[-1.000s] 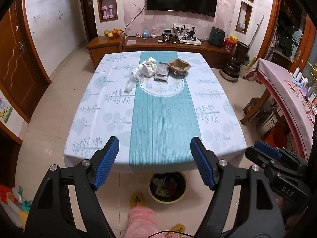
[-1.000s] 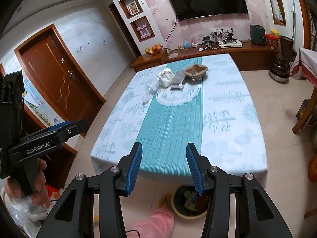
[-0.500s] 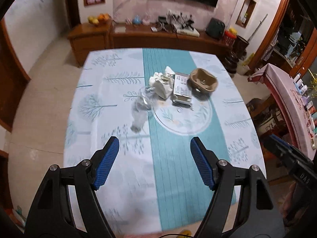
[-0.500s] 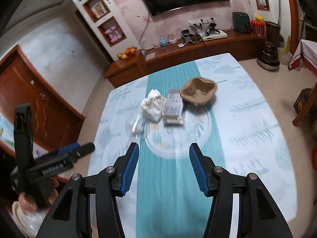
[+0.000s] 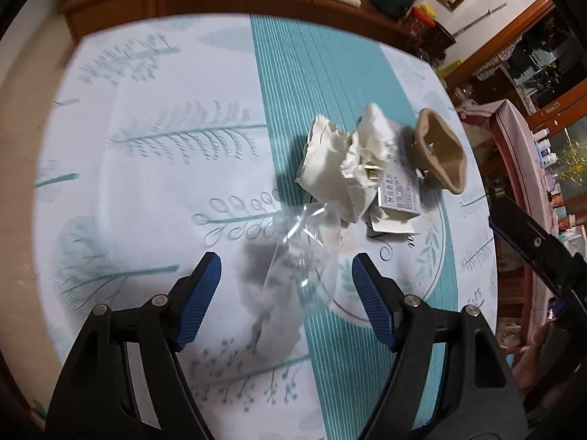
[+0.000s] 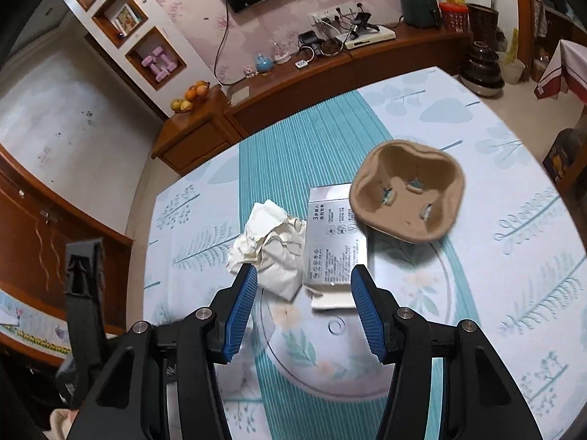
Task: Collect trash
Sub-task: 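Grasp the clear plastic bottle with the left tool while the right tool grasps the crumpled tissue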
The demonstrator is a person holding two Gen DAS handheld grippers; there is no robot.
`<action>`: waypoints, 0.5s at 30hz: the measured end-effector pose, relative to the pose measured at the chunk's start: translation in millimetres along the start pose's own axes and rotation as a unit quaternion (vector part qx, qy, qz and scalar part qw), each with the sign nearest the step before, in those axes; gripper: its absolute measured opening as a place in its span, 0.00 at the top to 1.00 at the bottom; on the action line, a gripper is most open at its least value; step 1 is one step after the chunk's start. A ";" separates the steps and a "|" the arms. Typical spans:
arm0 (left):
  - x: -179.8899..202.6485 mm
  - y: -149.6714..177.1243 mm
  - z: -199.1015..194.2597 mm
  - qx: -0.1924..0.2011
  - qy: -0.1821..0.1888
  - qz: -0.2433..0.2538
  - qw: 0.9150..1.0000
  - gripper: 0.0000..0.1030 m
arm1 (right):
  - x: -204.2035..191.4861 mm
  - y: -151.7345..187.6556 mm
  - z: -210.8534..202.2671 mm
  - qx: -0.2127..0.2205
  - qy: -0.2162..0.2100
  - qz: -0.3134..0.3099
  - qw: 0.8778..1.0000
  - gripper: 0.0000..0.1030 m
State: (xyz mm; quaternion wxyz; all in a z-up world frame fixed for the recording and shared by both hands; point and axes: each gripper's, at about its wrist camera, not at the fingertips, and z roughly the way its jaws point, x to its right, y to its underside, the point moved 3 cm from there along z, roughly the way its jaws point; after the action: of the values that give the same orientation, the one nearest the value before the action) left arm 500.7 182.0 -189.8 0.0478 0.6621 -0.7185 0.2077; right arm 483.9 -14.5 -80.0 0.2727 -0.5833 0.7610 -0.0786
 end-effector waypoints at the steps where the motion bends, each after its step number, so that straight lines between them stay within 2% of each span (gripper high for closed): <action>1: 1.4 -1.2 7.3 -0.007 0.005 0.000 1.000 0.37 | -1.9 -1.3 6.4 -0.002 0.000 0.001 1.000 0.48; 4: 4.6 -5.3 26.9 -0.027 0.025 0.003 0.999 0.50 | -9.1 -5.0 24.0 -0.009 -0.002 -0.001 1.000 0.48; 5: 5.6 -6.7 32.9 -0.031 0.036 0.005 0.999 0.59 | -12.0 -5.6 29.5 -0.011 -0.003 -0.003 1.000 0.48; 7: 5.8 -8.1 36.7 -0.027 0.053 0.001 0.998 0.64 | -19.6 -6.8 39.7 -0.017 -0.005 -0.008 1.000 0.48; 10: 3.1 -8.2 33.7 -0.009 0.060 -0.001 0.998 0.67 | -33.4 -6.3 52.3 -0.025 -0.001 -0.024 0.999 0.47; 15: -21.6 -14.3 13.1 0.030 0.061 -0.036 0.997 0.71 | -49.6 -5.4 84.0 -0.031 0.024 -0.050 0.998 0.47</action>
State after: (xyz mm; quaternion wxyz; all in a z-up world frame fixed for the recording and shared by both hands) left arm 519.8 196.9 -205.8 0.0790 0.6750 -0.6833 0.2668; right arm 539.5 46.7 -132.0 0.2317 -0.6267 0.7394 -0.0826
